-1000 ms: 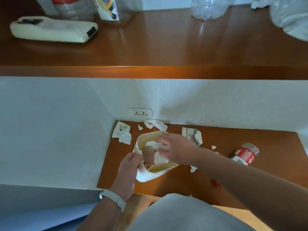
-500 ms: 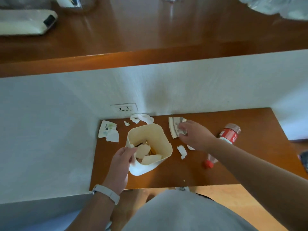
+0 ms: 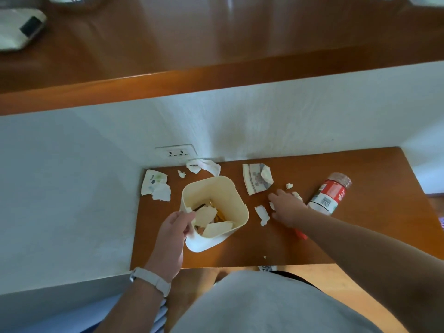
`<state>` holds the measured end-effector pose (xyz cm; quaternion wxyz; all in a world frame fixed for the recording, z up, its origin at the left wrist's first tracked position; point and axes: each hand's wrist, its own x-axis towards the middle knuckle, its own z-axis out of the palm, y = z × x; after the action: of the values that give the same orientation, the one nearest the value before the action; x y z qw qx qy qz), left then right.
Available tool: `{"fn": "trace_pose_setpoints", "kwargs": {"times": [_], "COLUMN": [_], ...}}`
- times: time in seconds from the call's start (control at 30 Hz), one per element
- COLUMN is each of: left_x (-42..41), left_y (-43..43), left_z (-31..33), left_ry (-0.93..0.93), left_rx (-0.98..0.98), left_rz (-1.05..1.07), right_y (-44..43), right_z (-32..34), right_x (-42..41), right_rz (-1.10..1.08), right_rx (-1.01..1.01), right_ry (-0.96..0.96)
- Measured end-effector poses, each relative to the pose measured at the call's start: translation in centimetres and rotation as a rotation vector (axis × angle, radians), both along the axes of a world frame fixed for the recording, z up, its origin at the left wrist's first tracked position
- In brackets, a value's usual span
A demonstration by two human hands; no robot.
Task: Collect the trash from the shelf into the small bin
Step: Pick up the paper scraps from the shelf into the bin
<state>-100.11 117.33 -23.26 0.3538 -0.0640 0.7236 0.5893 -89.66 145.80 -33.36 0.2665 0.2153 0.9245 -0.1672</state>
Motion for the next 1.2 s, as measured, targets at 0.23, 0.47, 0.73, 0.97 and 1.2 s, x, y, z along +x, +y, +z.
{"fn": "trace_pose_setpoints", "kwargs": {"times": [0.23,0.47,0.73,0.97,1.2], "left_x": [0.1,0.2,0.2,0.1,0.5], "left_y": [-0.1,0.8,1.5,1.0,0.7], "left_z": [-0.3,-0.5,0.3,0.8,1.4], "left_ry": [-0.005,-0.025,-0.016,-0.01,-0.02], "left_rx": [0.035,0.028,0.064,0.067,0.046], "left_rz": [0.049,0.073,0.025,0.029,0.054], "right_y": [-0.1,-1.0,-6.3,-9.6,-4.5], "right_z": [-0.2,5.5,14.4,14.9,13.5], "right_x": [-0.2,-1.5,-3.8,-4.9,-4.3], "right_rz": [-0.06,-0.165,0.013,0.227,-0.095], "right_rx": [-0.045,-0.079,-0.219,-0.285,-0.234], "right_ry": [0.048,0.321,0.678,0.528,0.608]}}
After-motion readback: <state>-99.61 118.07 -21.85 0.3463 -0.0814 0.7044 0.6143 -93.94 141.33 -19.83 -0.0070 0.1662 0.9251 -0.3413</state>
